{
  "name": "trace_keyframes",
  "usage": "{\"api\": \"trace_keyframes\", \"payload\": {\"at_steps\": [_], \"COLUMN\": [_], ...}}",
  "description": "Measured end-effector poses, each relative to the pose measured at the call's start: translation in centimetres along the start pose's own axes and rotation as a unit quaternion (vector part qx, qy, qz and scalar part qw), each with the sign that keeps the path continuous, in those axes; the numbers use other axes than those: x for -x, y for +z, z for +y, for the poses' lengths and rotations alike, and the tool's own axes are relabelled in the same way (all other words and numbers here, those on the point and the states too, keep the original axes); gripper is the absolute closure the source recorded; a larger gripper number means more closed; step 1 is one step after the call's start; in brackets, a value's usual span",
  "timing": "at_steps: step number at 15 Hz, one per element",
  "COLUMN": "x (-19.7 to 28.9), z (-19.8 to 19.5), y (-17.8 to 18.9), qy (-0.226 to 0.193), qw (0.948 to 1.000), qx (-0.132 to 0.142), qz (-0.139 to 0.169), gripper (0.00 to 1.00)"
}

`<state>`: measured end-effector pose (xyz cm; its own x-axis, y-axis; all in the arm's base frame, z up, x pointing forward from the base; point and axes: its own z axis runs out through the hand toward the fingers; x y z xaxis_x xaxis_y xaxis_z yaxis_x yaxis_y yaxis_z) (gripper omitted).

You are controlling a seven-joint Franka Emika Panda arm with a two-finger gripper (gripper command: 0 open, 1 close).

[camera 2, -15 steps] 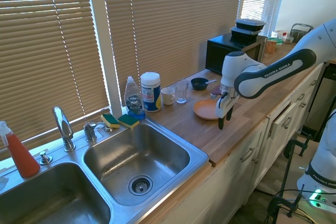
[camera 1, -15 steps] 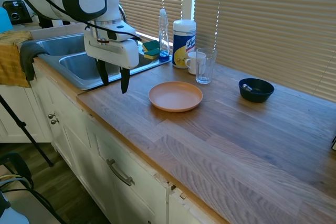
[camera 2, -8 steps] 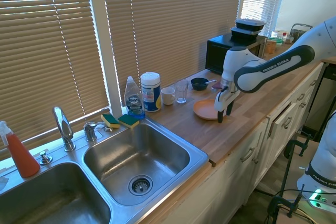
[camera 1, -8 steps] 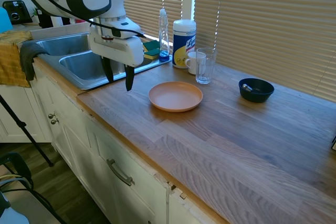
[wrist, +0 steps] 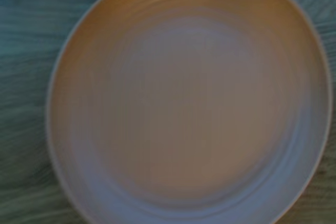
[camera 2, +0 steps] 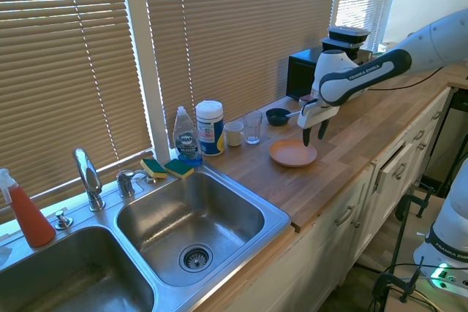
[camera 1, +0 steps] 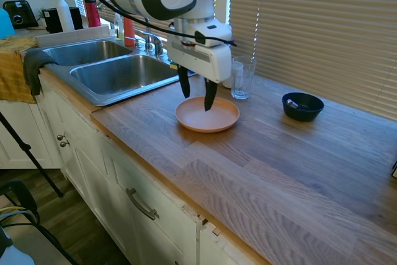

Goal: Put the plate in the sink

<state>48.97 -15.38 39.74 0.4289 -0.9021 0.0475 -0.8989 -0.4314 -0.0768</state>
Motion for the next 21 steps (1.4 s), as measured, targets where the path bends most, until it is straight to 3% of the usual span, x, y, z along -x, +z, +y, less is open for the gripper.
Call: {"api": "trace_keyframes", "payload": {"at_steps": [3, 10, 11, 16, 21], "x": [-3.5, -8.9, -9.1, -9.5, -9.6], "z": [-0.3, -1.5, -1.8, -2.7, -2.6], "y": [1.4, 6.1, 6.3, 7.2, 8.4], "qy": [0.02, 0.023, 0.021, 0.01, 0.006], "qw": [0.9998, 0.9972, 0.9967, 0.9936, 0.992], "qx": [0.005, -0.007, -0.008, -0.003, -0.007], "qz": [-0.008, -0.071, -0.079, -0.112, -0.126], "gripper": [0.0, 0.0, 1.0, 1.0, 1.0]}}
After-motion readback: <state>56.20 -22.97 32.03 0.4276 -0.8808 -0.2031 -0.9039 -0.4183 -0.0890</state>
